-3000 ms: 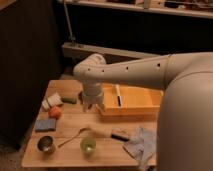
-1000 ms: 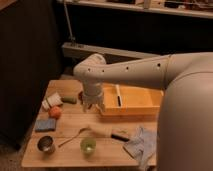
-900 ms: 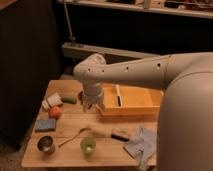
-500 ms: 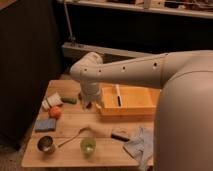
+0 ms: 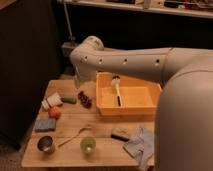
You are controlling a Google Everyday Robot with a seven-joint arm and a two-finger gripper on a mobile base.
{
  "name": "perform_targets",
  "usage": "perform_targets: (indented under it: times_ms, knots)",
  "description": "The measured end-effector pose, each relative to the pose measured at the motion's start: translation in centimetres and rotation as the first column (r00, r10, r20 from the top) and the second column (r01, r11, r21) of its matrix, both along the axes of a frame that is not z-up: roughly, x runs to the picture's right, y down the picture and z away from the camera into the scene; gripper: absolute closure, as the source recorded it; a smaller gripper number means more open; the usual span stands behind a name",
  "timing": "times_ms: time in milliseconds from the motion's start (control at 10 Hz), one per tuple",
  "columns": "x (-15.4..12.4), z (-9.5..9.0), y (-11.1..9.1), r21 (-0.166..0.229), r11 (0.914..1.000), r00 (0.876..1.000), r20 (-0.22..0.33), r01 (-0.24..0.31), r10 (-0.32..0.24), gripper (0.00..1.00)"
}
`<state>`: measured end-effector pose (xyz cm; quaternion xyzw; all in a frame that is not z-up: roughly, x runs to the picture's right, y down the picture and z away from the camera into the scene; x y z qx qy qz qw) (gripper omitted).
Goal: Place pepper in tray
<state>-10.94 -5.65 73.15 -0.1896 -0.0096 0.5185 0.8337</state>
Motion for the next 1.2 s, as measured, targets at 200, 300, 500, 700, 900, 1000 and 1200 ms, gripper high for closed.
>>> perform_targets:
  times_ms: [200, 300, 500, 700, 900, 1000, 1200]
  knots:
    - [-1.1, -0.2, -3.3, 0.11, 0.9891, 0.988, 0.11, 0.098, -0.11, 0.35]
    - [-1.2, -0.3, -4.6, 0.153, 0.9801, 0.98, 0.135, 0.127, -0.148, 0.35]
    - [-1.8, -0.4, -4.6, 0.132, 0.9807, 0.971, 0.172, 0.144, -0.166, 0.35]
    - [-1.7, 0.9, -3.5, 0.124, 0.9761, 0.926, 0.314, 0.179, -0.209, 0.35]
    - [-2.5, 1.8, -2.8, 0.152, 0.9673, 0.855, 0.455, 0.203, -0.251, 0.35]
    - [-2.3, 1.9, -2.9, 0.166, 0.966, 0.835, 0.487, 0.199, -0.255, 0.35]
    - [-2.4, 2.3, -2.8, 0.187, 0.9629, 0.803, 0.534, 0.194, -0.266, 0.35]
